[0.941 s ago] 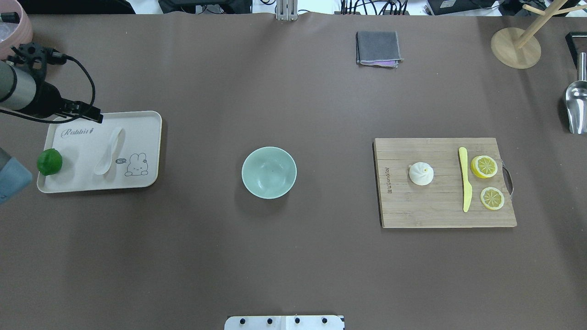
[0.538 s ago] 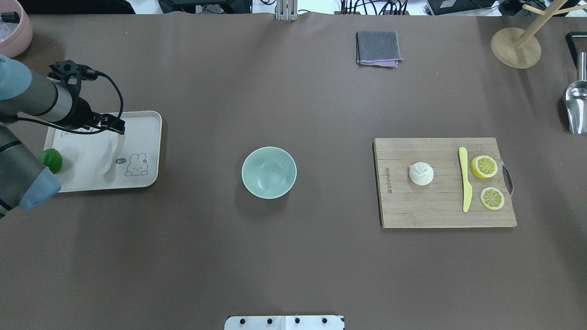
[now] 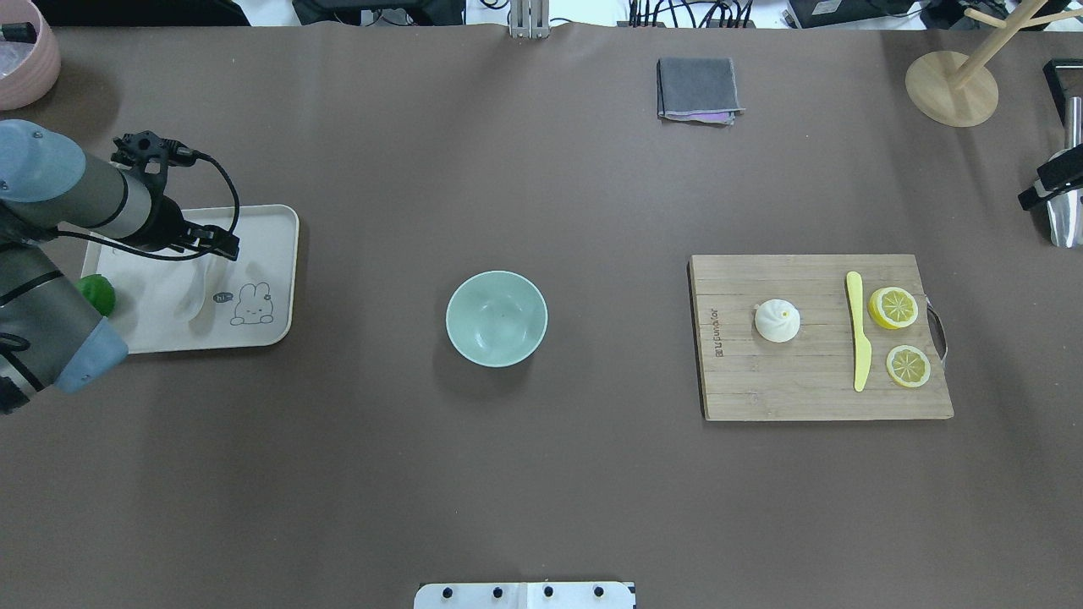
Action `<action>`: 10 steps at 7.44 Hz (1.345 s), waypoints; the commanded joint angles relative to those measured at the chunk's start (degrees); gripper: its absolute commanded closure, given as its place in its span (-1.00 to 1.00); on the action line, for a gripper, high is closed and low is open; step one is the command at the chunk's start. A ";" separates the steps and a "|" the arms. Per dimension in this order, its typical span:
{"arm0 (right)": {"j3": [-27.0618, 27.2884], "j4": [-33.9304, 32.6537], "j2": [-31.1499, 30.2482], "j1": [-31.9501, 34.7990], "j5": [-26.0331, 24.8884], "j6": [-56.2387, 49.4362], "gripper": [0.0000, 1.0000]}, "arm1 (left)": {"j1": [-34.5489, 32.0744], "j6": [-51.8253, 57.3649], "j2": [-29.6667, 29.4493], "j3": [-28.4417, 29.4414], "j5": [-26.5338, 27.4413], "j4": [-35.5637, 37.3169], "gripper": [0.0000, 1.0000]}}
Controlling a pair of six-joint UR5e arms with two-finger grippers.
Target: Put spoon and bun in bowl
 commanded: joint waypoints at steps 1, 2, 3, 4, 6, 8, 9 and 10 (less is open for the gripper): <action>-0.04 0.00 1.55 -1.25 -0.54 1.83 -1.00 | 0.07 -0.13 0.28 -0.20 -0.09 0.01 -0.44; 0.13 0.00 1.65 -1.52 -0.54 2.70 -1.00 | 0.07 -0.13 0.45 -0.46 0.00 0.10 -0.35; 0.31 0.00 1.65 -1.69 -0.54 2.80 -1.00 | 0.07 -0.13 1.24 -0.99 -0.09 0.10 -0.31; 0.40 0.00 1.65 -1.70 -0.54 2.80 -1.00 | 0.07 -0.13 2.46 -2.21 0.00 0.10 -0.24; 0.40 0.00 1.56 -1.70 -0.54 2.80 -1.00 | 0.16 -0.22 3.36 -3.19 0.00 0.10 -0.16; 0.31 0.00 1.56 -1.70 -0.63 2.80 -1.00 | 0.60 -0.31 2.83 -3.19 0.09 0.19 -0.16; 0.13 0.00 1.47 -1.70 -0.71 2.80 -1.00 | 0.94 -0.31 2.57 -2.93 0.09 0.28 -0.16; 0.05 0.00 1.47 -1.70 -0.72 2.80 -1.00 | 1.21 -0.31 2.30 -3.01 0.09 0.28 0.03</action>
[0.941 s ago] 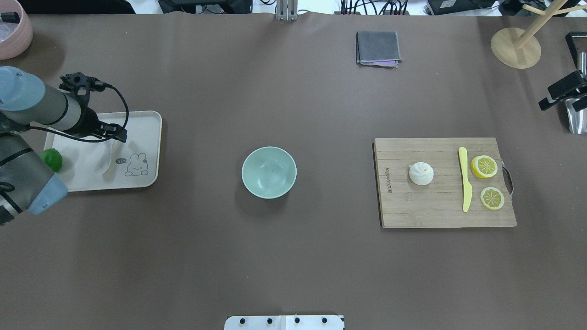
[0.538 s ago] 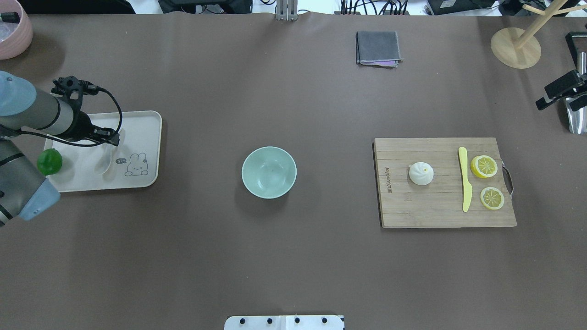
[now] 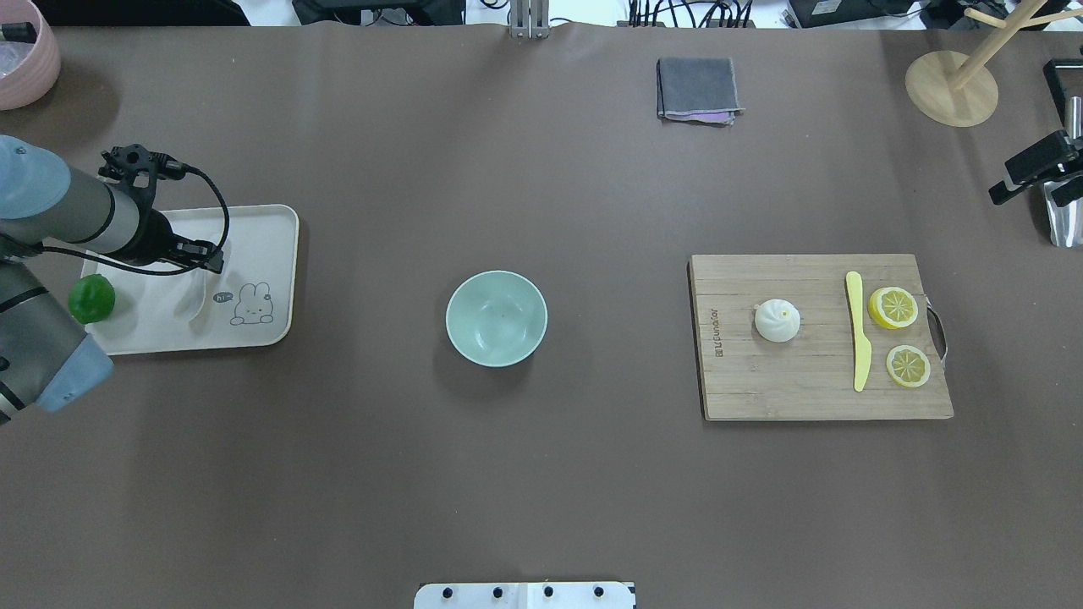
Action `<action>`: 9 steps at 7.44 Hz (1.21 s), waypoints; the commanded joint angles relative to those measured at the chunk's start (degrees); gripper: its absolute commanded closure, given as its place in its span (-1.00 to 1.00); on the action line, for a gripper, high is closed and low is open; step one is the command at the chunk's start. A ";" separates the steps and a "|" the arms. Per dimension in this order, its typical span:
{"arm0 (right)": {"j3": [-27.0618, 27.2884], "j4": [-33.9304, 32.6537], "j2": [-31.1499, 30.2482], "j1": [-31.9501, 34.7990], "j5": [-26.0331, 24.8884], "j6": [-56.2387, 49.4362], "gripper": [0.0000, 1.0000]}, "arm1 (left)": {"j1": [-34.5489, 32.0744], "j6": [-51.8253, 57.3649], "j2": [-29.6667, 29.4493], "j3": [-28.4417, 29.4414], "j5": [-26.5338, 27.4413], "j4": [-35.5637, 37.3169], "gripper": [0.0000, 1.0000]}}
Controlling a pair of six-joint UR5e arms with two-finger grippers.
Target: Put spoon and bun in bowl
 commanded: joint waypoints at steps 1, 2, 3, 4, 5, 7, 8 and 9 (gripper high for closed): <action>-0.23 -0.09 -0.03 0.00 -0.04 0.00 -1.00 | 0.36 0.08 -0.26 0.11 0.09 0.13 0.76; -0.23 -0.09 -0.03 0.00 0.05 0.00 -1.00 | 0.36 0.17 -0.17 0.20 0.18 0.05 1.00; -0.06 0.00 0.14 -0.09 0.05 0.87 -1.00 | 0.36 0.08 0.09 -0.32 0.09 0.05 1.00; 0.21 0.00 0.84 -0.70 0.05 2.88 -1.00 | 0.19 0.08 0.53 -2.76 -0.60 0.92 1.00; 0.30 0.00 1.72 -1.75 0.05 5.43 -1.00 | -0.16 0.08 -0.25 -6.35 -1.48 5.88 1.00; 0.91 0.00 4.78 -6.74 -4.31 12.97 -1.00 | -0.96 -3.49 -5.68 -10.60 -2.28 14.35 1.00; 2.04 1.48 5.93 -9.90 -7.04 17.71 -1.00 | -0.69 -10.05 -9.54 -10.52 -2.37 14.37 1.00; 2.14 9.07 5.94 -14.28 -10.11 22.89 -1.00 | -0.52 -14.20 -13.05 -10.52 -2.46 14.46 1.00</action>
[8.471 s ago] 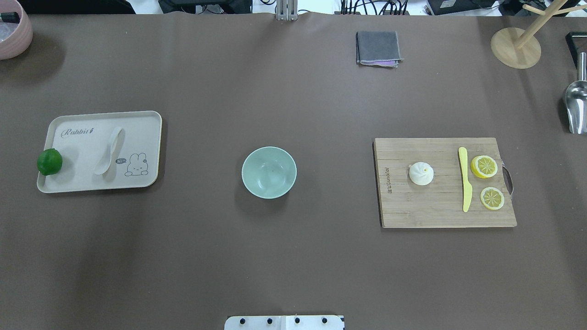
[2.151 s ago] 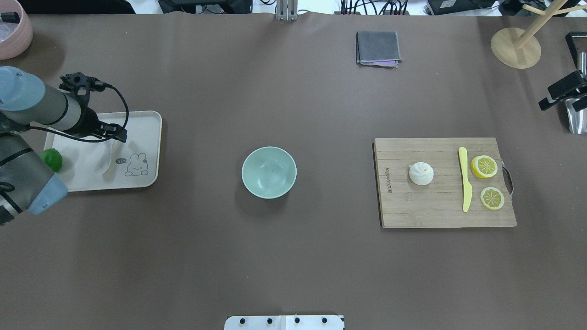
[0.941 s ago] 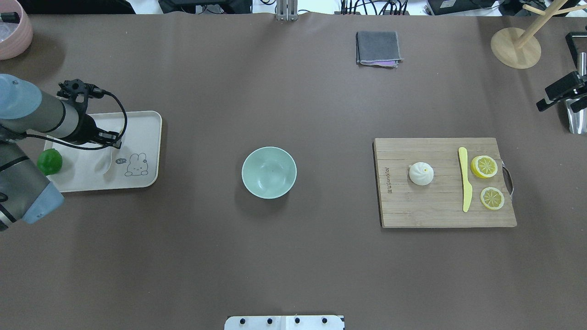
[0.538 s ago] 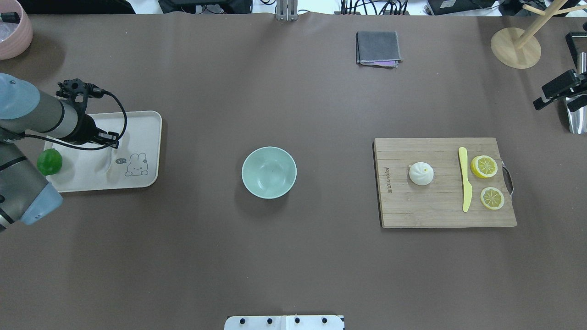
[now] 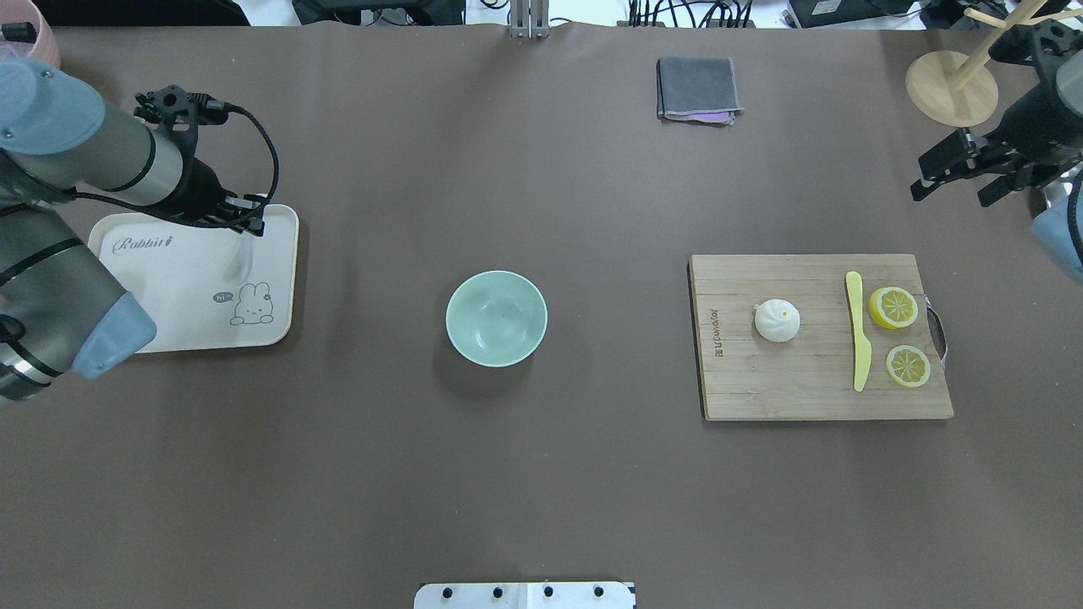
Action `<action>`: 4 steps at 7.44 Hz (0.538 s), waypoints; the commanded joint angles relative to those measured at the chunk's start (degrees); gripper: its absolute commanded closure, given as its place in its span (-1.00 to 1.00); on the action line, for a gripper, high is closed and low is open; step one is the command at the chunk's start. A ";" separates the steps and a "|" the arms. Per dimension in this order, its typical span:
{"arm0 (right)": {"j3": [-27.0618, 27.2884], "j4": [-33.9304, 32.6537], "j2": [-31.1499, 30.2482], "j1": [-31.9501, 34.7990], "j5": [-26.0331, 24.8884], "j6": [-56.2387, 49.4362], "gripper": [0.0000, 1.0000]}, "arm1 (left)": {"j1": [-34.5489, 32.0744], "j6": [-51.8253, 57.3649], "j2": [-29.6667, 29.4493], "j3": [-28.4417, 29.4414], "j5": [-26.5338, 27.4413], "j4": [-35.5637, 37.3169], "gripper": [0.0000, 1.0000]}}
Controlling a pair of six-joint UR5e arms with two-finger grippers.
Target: Put spoon and bun in bowl
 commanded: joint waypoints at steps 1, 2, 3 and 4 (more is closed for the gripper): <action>0.46 11.33 0.71 -9.87 -7.99 16.85 -1.00 | 0.78 -9.34 -6.97 0.21 -0.52 0.77 1.00; 0.55 14.08 1.40 -14.53 -10.73 24.00 -1.00 | 1.75 -11.73 -8.13 0.31 -0.52 0.59 1.00; 0.55 14.54 1.24 -18.32 -12.50 24.85 -0.99 | 2.19 -12.97 -9.09 0.48 -0.26 0.59 1.00; 0.37 14.46 0.97 -22.44 -16.52 24.95 -0.99 | 2.63 -14.11 -10.84 1.61 -0.17 0.59 1.00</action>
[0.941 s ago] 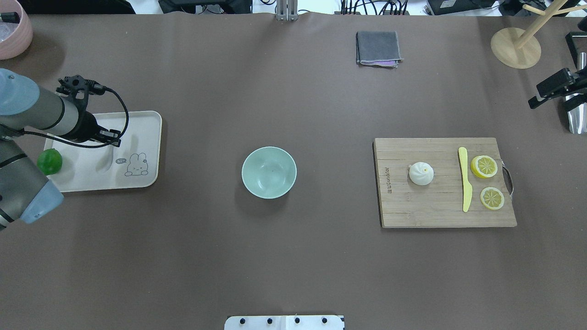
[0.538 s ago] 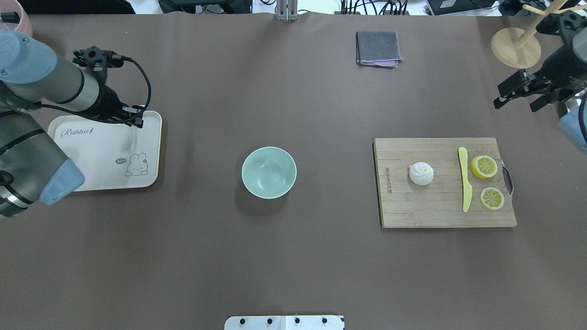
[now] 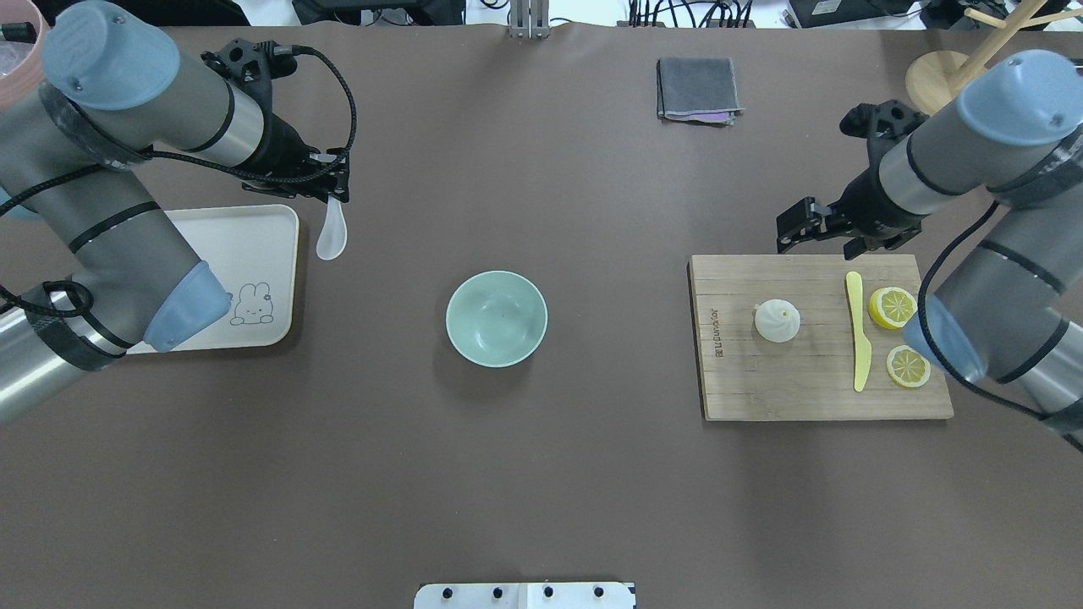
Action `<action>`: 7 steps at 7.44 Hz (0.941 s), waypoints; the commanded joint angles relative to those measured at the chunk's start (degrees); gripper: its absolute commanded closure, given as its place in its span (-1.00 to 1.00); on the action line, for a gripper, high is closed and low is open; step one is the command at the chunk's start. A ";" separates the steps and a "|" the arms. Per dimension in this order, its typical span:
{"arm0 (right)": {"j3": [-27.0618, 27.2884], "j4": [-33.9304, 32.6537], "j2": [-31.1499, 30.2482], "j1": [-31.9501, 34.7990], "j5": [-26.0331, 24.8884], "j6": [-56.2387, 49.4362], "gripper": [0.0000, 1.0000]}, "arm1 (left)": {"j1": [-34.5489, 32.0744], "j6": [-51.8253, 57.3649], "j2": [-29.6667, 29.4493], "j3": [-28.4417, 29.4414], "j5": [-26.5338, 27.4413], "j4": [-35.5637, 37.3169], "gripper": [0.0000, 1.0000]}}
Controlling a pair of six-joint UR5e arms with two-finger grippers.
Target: Put spoon and bun in bowl
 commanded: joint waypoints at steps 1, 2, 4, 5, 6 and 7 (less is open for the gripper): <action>-0.73 0.84 -0.49 -7.16 -5.53 1.97 -0.98 | 1.35 -3.19 -2.90 1.40 0.32 -0.02 1.00; -1.17 0.84 -0.84 -7.87 -5.80 1.97 -0.97 | 1.96 -3.56 -3.43 1.41 0.50 0.07 1.00; -1.08 0.84 -2.51 -8.14 -5.89 1.97 -0.91 | 3.28 -5.31 -4.57 1.84 0.58 0.07 1.00; -1.08 0.76 -2.60 -8.14 -5.89 2.14 -0.16 | 3.37 -5.23 -4.66 2.11 0.58 -0.02 1.00; -0.82 0.67 -2.43 -8.23 -5.63 2.15 0.99 | 3.72 -5.23 -4.75 2.46 0.58 -0.10 1.00; -0.65 0.49 -2.00 -8.23 -5.45 2.15 1.00 | 4.16 -5.32 -4.75 2.46 0.67 -0.19 1.00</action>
